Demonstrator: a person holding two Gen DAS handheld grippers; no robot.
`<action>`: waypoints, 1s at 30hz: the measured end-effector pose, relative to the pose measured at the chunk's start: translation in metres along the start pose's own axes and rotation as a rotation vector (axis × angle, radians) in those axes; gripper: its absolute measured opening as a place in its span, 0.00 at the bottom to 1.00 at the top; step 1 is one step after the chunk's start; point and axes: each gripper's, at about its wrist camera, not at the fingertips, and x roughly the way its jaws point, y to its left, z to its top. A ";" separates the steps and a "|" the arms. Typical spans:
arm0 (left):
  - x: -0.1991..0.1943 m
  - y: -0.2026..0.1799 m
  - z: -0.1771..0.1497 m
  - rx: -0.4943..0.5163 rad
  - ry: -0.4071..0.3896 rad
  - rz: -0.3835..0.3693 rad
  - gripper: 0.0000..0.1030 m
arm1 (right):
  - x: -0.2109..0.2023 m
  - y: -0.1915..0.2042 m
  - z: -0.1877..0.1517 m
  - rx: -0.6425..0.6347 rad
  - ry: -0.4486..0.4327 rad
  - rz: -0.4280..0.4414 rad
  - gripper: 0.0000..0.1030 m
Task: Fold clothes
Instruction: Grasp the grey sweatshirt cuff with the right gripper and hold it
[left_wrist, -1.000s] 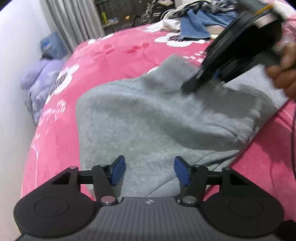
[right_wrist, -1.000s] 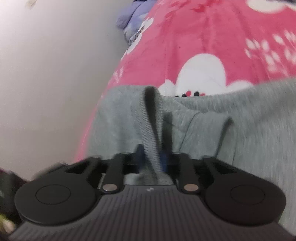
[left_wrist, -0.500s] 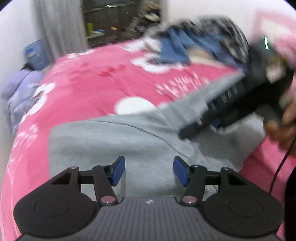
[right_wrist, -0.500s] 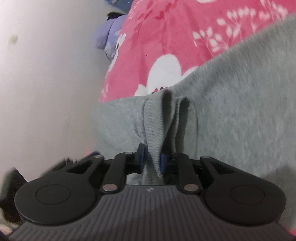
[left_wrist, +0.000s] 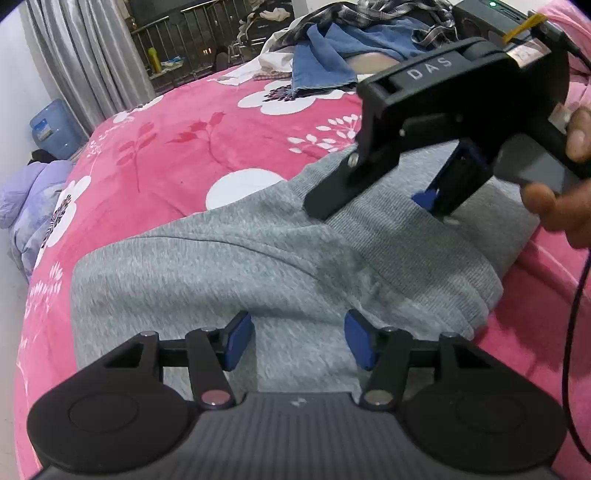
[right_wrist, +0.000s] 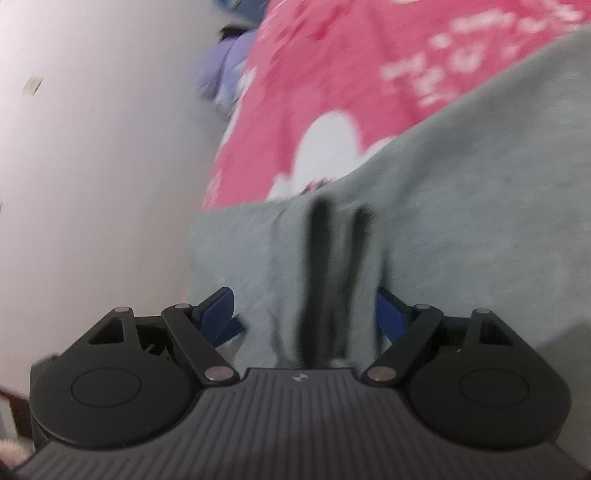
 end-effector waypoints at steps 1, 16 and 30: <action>0.000 0.001 -0.001 -0.003 -0.001 -0.002 0.57 | 0.003 0.004 -0.002 -0.011 0.018 0.012 0.79; -0.011 -0.012 0.023 -0.060 -0.021 -0.040 0.58 | -0.001 0.022 -0.004 -0.037 -0.038 -0.061 0.19; -0.009 -0.054 0.062 -0.141 -0.048 -0.104 0.61 | -0.127 -0.015 0.045 -0.117 -0.135 -0.276 0.19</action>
